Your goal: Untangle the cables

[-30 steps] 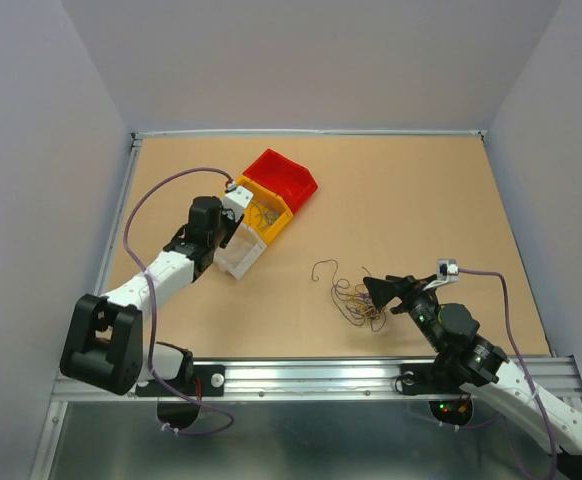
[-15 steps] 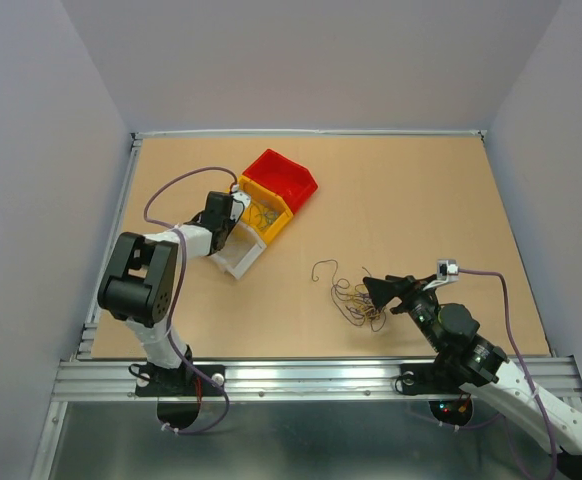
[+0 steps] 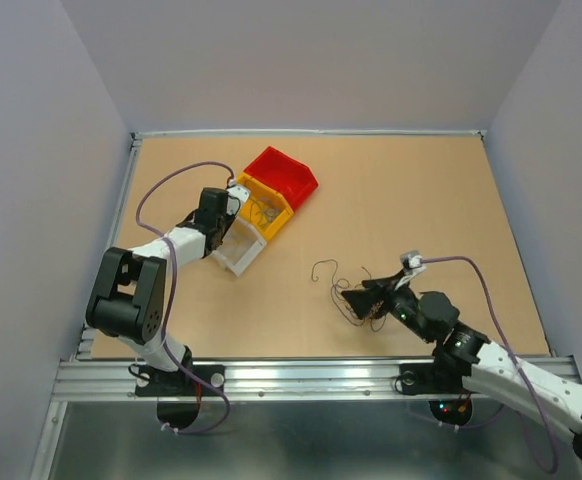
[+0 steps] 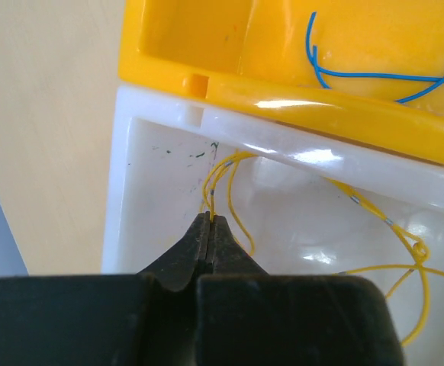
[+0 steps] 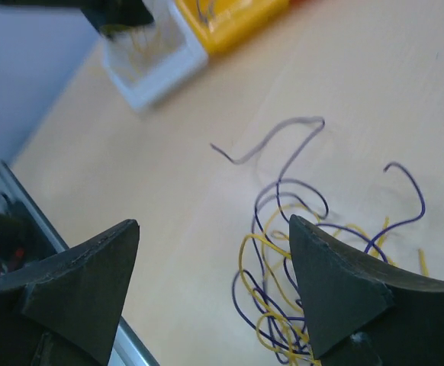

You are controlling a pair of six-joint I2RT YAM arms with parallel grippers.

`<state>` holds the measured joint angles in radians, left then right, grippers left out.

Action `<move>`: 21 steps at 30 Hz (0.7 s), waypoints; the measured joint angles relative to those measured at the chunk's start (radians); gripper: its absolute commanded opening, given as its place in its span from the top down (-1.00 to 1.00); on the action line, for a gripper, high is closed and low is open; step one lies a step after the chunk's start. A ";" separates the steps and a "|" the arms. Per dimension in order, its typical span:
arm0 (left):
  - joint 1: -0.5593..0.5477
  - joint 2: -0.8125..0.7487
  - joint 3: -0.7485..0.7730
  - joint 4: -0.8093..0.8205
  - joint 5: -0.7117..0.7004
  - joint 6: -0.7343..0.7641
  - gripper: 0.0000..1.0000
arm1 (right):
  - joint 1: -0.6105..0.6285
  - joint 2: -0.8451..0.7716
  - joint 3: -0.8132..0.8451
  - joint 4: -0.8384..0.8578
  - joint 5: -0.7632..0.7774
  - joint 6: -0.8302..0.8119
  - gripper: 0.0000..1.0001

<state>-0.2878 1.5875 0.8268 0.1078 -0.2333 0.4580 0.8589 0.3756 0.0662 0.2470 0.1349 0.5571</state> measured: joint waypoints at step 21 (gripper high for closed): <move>0.027 0.015 0.001 -0.053 0.121 0.000 1.00 | 0.073 1.388 0.898 0.357 -0.356 -0.524 -0.57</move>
<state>-0.2611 1.6028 0.8280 0.0544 -0.1123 0.4580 0.9321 1.7638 0.9642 0.6041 -0.2214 0.0334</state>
